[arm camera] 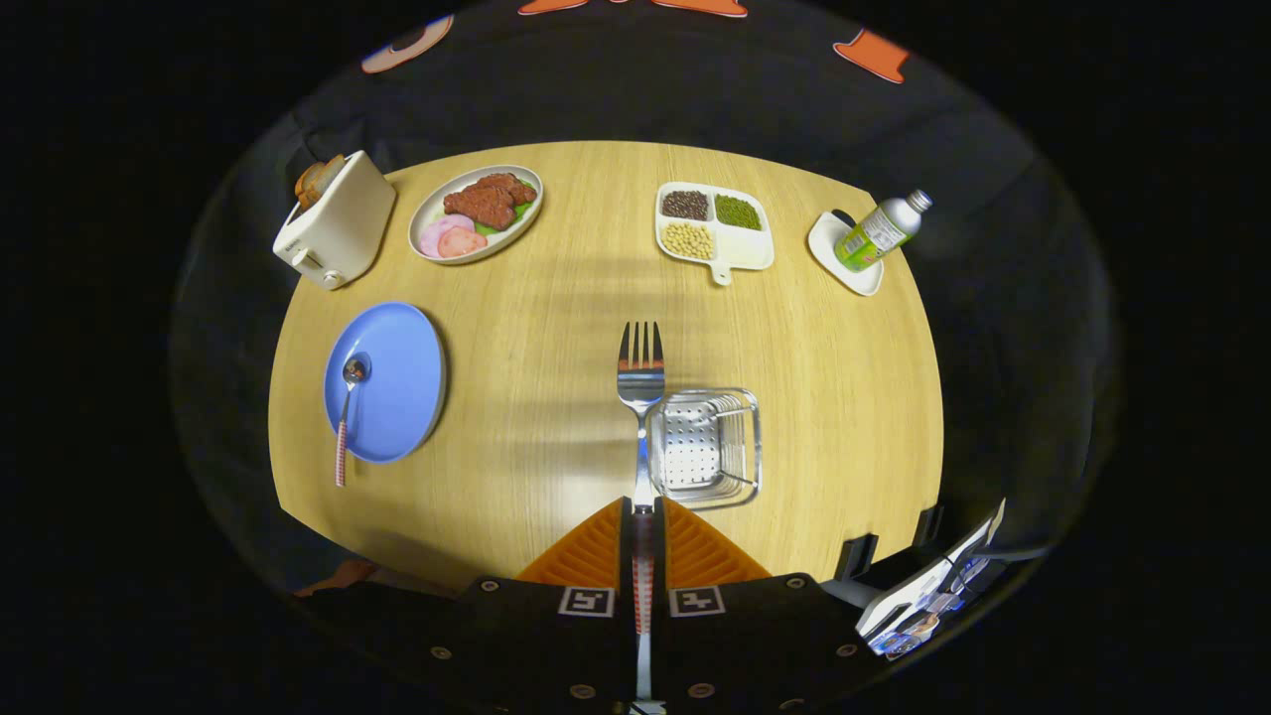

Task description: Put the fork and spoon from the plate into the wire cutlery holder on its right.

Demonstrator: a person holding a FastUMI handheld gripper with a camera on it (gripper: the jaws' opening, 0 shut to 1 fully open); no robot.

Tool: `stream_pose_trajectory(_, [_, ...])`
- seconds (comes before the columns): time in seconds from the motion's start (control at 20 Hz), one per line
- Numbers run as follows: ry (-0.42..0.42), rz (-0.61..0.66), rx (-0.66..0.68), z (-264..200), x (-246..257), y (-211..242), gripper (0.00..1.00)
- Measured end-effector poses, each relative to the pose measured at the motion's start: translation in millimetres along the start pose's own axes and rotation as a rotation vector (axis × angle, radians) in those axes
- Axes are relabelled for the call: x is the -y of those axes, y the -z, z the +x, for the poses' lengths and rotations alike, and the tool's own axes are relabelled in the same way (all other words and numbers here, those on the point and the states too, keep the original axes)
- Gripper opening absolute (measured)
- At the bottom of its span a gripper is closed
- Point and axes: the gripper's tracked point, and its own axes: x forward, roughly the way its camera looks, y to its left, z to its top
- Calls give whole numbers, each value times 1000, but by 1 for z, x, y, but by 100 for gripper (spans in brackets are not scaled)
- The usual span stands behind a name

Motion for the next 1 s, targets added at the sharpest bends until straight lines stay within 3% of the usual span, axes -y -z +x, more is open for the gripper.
stream_pose_trajectory(0.15, [22, -34, -69, 6, 21, 19, 6])
stream_pose_trajectory(0.5, [-27, -99, -268, 17, 35, 45, 6])
stream_pose_trajectory(1.0, [-63, -244, -562, 39, 49, 26, 6])
